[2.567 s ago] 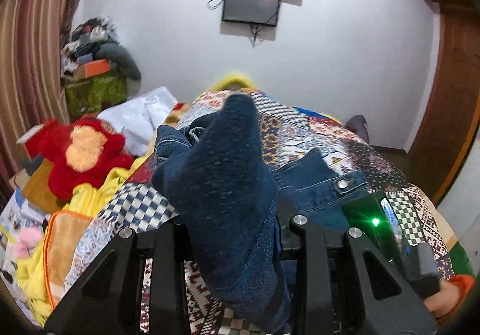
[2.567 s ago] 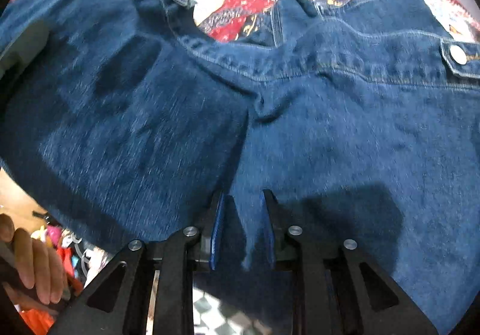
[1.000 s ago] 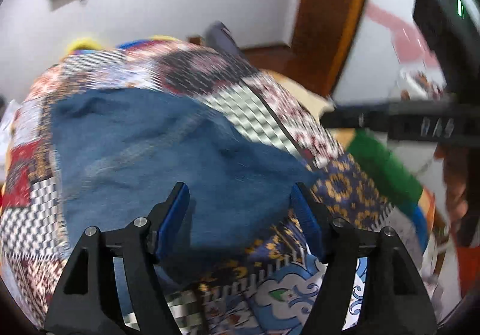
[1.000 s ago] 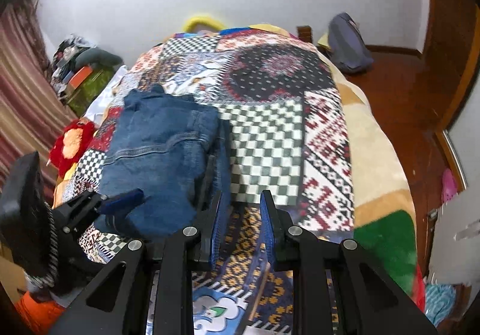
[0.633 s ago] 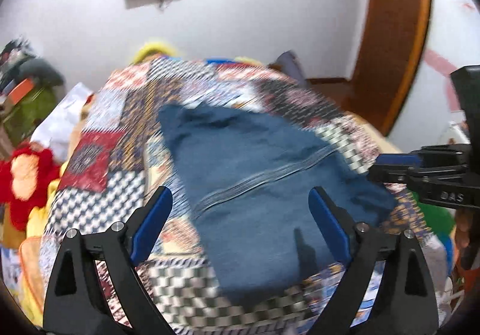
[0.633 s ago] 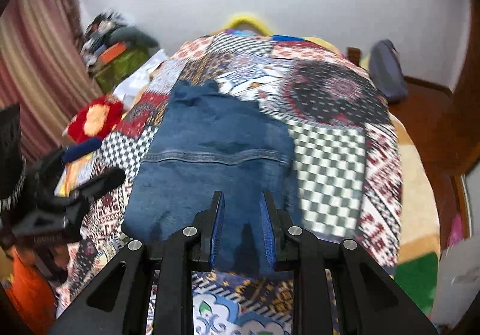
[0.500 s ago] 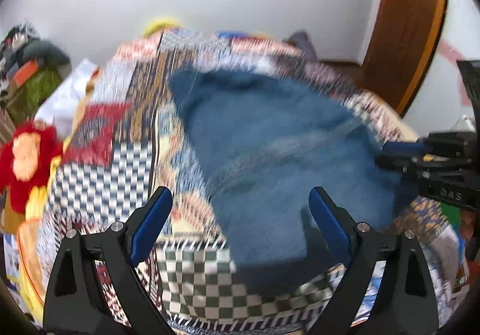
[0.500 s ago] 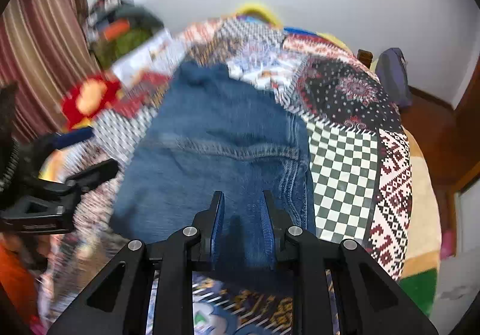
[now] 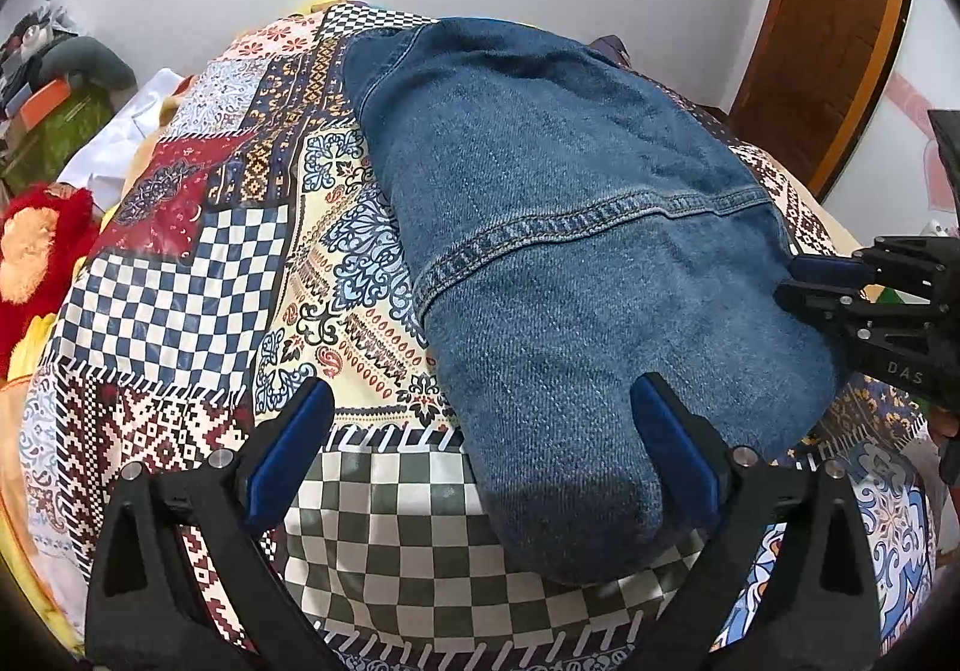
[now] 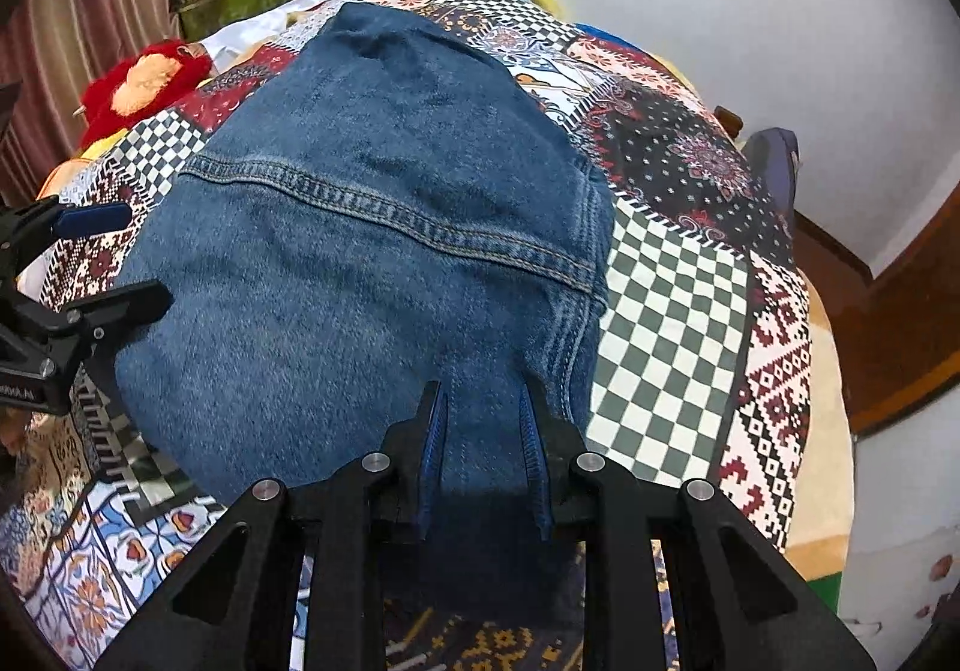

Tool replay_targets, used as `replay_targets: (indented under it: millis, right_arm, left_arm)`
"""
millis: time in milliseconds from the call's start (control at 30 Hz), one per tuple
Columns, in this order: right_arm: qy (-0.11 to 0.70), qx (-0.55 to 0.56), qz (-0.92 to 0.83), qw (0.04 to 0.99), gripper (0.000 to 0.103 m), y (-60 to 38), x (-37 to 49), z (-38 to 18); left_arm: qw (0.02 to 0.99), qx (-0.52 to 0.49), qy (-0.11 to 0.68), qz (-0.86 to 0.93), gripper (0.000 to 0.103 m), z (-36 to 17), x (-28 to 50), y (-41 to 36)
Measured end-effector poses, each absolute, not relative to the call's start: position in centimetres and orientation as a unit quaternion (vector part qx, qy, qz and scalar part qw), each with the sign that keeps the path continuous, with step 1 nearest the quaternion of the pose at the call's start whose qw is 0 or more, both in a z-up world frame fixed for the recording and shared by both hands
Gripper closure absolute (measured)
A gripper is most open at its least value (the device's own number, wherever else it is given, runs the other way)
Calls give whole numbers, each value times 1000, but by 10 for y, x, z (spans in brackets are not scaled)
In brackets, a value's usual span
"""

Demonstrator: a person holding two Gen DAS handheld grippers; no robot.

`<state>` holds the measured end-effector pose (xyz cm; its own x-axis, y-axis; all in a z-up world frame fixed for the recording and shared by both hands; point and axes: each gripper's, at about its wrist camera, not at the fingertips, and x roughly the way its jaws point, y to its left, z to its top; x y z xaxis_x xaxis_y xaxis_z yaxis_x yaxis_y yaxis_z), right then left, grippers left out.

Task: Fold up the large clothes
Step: 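Release the jacket and press the folded bundle flat with both grippers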

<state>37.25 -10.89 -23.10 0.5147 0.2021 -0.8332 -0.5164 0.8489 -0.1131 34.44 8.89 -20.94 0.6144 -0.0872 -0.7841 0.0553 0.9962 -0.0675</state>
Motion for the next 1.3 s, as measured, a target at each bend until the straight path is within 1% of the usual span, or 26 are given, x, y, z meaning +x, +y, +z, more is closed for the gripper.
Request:
replay_targets:
  millis: [333,367,433,467,500,567,667,833,1000,1167,1300]
  right_arm:
    - [449,-150,221,852,83,-129,366,-231]
    - [447,-153,218,854,83,-131,364,-231]
    - [437,-188,162,864,39,-136,362,-232]
    - [424,-202,133,873,10,-142,360,-232]
    - [416,-201,126,878,7,-149,360,-231]
    - [440,-154,145,873,7,-171,363,-232]
    - [459,-99,141,871,7,-191,370,-227]
    - [427,-86,141,889,7,-191,377,-198]
    - [405,-56,190,893,7,-167,396,-171]
    - [401,-42,238,883,7,-135,418,-161]
    - [410,-49,264,872,6,-109,443,-165]
  left_arm:
    - [901,1,433,-40,2,-209,338,86]
    - [901,1,432,-39,1,-210,337,87]
    - [900,-5,434,-35,0,-211,336,90]
    - [899,-13,436,-36,0,-212,336,92]
    - [897,-25,439,-38,0,-213,337,94]
    - [895,-35,442,-38,0,-211,338,96]
    - [898,-19,439,-30,0,-202,338,93]
    - [916,39,400,11,0,-168,345,95]
    - [924,35,381,21,0,-145,370,113]
    - [916,19,400,0,0,-149,407,126]
    - [903,17,428,-20,0,-171,436,125]
